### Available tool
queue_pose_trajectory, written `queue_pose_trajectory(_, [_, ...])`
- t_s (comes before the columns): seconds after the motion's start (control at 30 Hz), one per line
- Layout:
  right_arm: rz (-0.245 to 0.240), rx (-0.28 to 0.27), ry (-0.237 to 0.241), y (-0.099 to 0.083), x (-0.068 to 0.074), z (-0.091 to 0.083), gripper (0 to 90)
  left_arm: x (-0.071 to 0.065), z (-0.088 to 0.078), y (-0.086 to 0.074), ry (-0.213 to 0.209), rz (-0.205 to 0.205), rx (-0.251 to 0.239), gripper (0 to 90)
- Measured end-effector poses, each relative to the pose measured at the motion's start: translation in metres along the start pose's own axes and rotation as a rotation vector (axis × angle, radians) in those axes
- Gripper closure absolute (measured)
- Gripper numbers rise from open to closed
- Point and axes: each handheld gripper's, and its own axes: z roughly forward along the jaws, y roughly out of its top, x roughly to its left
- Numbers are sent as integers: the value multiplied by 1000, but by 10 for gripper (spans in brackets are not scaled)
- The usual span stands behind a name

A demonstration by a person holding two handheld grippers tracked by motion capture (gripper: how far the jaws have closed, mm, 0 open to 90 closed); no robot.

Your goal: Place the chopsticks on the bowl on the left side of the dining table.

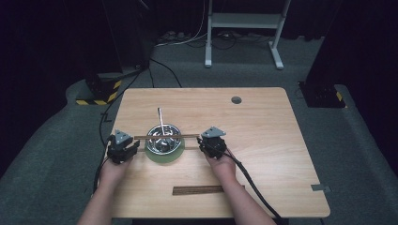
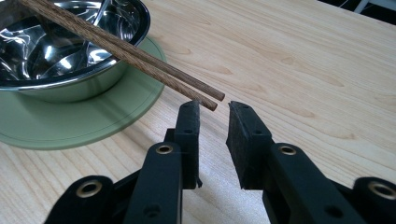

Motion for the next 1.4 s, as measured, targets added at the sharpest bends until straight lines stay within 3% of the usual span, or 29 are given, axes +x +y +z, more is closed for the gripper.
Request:
queue_pose_trajectory(0.33, [0,-6,-18,1,-1,2,750,2,1,-1,6,-24,7,662])
queue_pose_trajectory(0.43, [-3,-8,-18,1,-1,2,749,3,1,-1,12,-8,10,666])
queue_pose_trajectory(0.8, [8,-1,-23,0,1,2,744,4,2,-1,17,-14,9,682])
queue_pose_trajectory(0.9, [-9,-1,-21,0,0,3,740,3,3,-1,13,-36,3,690])
queue_pose_trajectory(0.97, [-7,-1,-23,0,1,3,739,5,2,-1,19,-23,4,707])
queue_pose_trajectory(1.3, [-5,-2,-26,0,1,3,734,4,2,-1,9,-34,2,715])
queue_pose_trajectory(1.4, [-6,-3,-27,0,1,3,735,4,2,-1,14,-15,5,727])
